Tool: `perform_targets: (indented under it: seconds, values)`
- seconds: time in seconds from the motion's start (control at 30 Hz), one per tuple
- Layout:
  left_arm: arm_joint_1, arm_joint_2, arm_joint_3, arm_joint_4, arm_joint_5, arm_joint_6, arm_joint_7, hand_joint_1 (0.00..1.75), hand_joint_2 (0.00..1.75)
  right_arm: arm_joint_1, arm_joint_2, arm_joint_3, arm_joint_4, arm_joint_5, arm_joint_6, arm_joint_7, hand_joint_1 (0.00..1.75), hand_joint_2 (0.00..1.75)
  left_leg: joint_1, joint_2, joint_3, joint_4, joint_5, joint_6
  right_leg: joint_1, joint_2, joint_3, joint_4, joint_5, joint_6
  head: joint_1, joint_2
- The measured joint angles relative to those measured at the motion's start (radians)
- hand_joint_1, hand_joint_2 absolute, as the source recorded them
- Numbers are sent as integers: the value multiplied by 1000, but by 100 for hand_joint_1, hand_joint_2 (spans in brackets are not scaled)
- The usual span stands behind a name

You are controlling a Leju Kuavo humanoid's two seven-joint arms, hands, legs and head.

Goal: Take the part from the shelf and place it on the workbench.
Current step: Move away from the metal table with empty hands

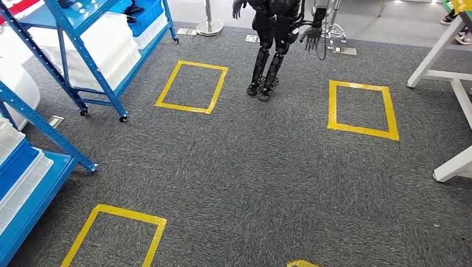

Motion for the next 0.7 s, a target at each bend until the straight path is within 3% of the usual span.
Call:
perform_targets:
  seconds: [0.03, 0.1, 0.13, 0.2, 0.27, 0.3, 0.37, 0.4, 0.47, 0.5, 0.53, 0.57, 0.63, 0.7]
  values:
    - [1, -1, 0, 0, -1, 0, 1, 0, 0, 2, -3, 0, 0, -3, -2, 3, 0, 0, 4, -12, -1, 5, -3, -8, -9, 0, 4, -15, 14, 15, 0, 0]
    - [5, -2, 0, 0, -2, 0, 3, 0, 0, 4, -7, -1, 0, 0, -5, 7, 0, 0, 15, -32, -6, 27, -15, -32, -25, 10, 53, -126, 67, 49, 1, 0]
    - [5, -1, 0, 0, -3, 0, 3, 0, 0, 3, -8, -1, 1, 5, -6, 8, 0, 0, 18, -39, -14, 46, -25, -47, -30, 20, 77, -177, 86, 57, 4, 0]
    - [4, 0, 0, 0, -4, 0, 4, 0, 0, 1, -9, -1, 2, 14, -10, 13, 0, 0, 19, -50, -30, 75, -42, -68, -27, 34, 96, -215, 96, 46, 6, 0]
    - [6, 0, 0, 0, -5, 0, 4, 0, 0, 0, -10, 0, 3, 19, -14, 18, 0, 0, 25, -59, -37, 86, -48, -76, -23, 27, 97, -207, 93, 22, 3, 0]
    - [8, 0, 0, 0, -5, 0, 3, 0, 0, 1, -10, 0, 3, 20, -15, 20, 0, 0, 30, -54, -40, 94, -52, -79, -21, 22, 98, -207, 93, 16, 2, 0]
    - [9, -1, 0, 0, -6, 0, 2, 0, 0, 2, -10, 0, 3, 23, -18, 22, 0, 0, 36, -21, -69, 157, -87, -85, -18, 11, 101, -208, 93, 4, -1, 0]
    - [8, -1, 0, 0, -6, 0, 1, 0, 0, 2, -11, 0, 3, 24, -19, 23, 0, 0, 36, 1, -100, 218, -118, -88, -13, 4, 101, -209, 92, 0, -2, 0]
    - [7, -2, 0, 0, -6, 0, 0, 0, 0, 4, -13, -1, 3, 25, -19, 24, 0, 0, 36, 23, -176, 356, -172, -88, -3, -13, 102, -209, 87, -8, -3, 0]
    - [7, -2, 0, 0, -6, 0, 0, 0, 0, 4, -14, -1, 3, 25, -19, 25, 0, 0, 36, 25, -200, 393, -175, -85, 2, -22, 103, -209, 85, -11, -3, 0]
    - [8, -3, 0, 0, -6, 0, 0, 0, 0, 4, -14, -1, 3, 26, -19, 25, 0, 0, 34, 26, -204, 392, -160, -78, 7, -30, 105, -209, 82, -15, -3, 0]
    - [9, -3, 0, 0, -6, 0, 0, 0, 0, 4, -14, -1, 3, 28, -19, 26, 0, 0, 30, 28, -187, 349, -126, -69, 11, -37, 109, -209, 79, -18, -3, 0]
    - [7, -2, 0, 0, -6, 1, -1, 0, 0, 3, -13, 0, 3, 33, -20, 27, 0, 0, 12, 58, -121, 212, -58, -43, 16, -51, 119, -211, 72, -20, -3, 0]
    - [3, -1, 0, -1, -6, 1, -4, 0, 0, 3, -10, 0, 4, 37, -21, 27, 0, 0, -6, 87, -81, 130, -37, -27, 17, -66, 125, -214, 66, -15, -2, 0]
